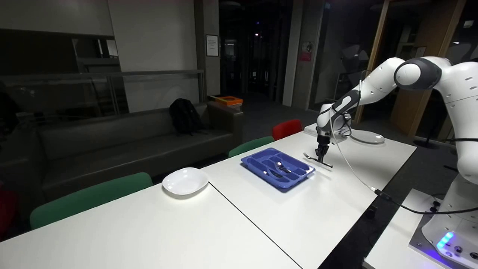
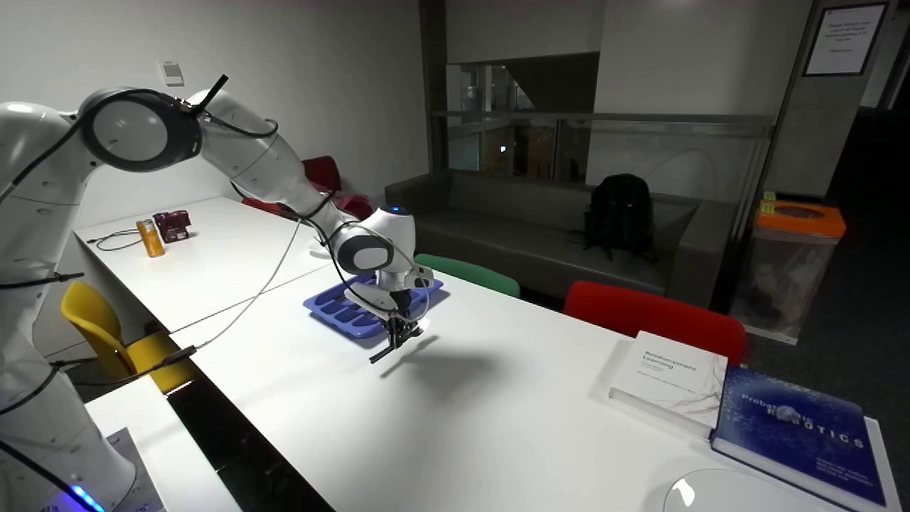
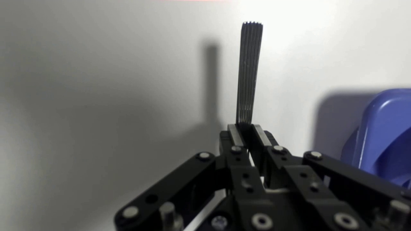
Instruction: Pick the cutlery in the rack and put them on the table
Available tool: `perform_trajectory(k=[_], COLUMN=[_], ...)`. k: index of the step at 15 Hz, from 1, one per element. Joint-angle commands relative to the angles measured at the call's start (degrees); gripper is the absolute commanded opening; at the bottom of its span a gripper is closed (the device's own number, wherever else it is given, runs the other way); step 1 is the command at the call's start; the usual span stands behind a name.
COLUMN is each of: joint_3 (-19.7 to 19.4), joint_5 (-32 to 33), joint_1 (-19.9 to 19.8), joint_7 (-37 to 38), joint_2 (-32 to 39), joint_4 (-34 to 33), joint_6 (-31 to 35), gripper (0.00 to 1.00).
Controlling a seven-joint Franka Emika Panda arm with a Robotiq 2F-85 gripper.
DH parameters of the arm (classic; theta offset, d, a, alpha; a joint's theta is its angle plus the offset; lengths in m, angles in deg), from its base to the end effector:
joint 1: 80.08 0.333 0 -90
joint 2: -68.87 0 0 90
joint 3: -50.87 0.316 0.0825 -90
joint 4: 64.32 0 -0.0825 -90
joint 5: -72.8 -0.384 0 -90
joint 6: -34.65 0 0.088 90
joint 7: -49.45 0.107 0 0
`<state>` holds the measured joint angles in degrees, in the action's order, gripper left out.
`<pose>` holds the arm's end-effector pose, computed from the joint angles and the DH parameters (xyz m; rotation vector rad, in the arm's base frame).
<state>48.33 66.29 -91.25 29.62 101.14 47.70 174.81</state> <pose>0.5925 -0.1439 0.1798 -3.0761 -0.0353 0.0838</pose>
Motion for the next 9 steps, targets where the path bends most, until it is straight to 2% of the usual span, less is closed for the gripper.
perform_trajectory(k=[1,9], joint_3=[0.90,1.09], joint_5=[0.77,0.79], joint_1=[-1.23,-1.47], joint_7=[-0.32,-0.51], joint_2=[0.85,3.21], joint_4=[-1.39,-2.38], joint_6=[-0.28,-0.39], gripper=[0.03,0.03])
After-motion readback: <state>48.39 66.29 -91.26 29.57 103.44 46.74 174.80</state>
